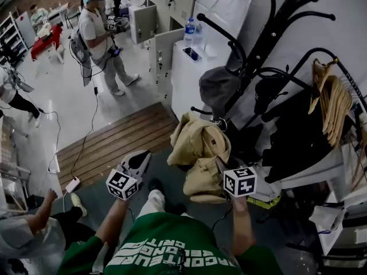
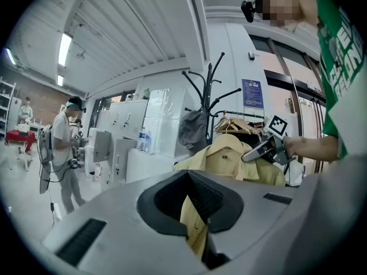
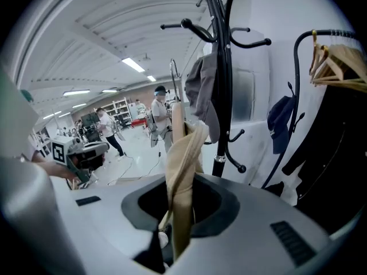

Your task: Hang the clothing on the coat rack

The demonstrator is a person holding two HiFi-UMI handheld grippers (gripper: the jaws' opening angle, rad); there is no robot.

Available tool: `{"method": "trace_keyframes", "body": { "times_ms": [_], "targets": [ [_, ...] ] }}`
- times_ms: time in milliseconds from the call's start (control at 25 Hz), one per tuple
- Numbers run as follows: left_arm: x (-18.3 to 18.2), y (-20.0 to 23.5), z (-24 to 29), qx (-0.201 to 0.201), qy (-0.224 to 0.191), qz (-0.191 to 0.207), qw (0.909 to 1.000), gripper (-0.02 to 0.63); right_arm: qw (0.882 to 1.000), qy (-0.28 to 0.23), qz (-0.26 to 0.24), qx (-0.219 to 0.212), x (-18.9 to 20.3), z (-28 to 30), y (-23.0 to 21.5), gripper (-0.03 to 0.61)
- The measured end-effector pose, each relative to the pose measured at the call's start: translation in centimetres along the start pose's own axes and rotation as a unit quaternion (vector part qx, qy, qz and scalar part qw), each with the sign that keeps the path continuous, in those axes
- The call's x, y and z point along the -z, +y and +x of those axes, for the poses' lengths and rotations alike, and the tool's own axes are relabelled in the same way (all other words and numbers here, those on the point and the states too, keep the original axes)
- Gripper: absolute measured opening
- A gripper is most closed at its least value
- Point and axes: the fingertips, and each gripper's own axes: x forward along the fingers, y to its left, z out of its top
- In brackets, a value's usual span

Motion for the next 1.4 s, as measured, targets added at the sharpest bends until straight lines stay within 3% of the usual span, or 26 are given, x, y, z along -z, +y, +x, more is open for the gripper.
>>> {"method": "trace_keyframes", "body": {
  "times_ms": [400, 640, 1400],
  "targets": [
    [-0.3, -1.3, 1.1, 0.020, -0.007, -0.004, 0.9998, 0.005, 0.998, -0.018, -0.052, -0.028, -8.3, -6.0, -0.6, 0.080],
    [-0.4, -2.0, 1.3, 0.026, -0.010, -0.004, 0.9996, 0.005, 0.997, -0.032, -0.059, -0.036, -11.3, -7.2, -2.5, 0.080],
    [-0.1, -2.0, 1.5, 0.019, 0.001, -0.003, 0.9998, 0.005, 0.998, -0.006, -0.034, -0.048, -10.9, -1.8, -5.2, 0.080]
  ]
}}
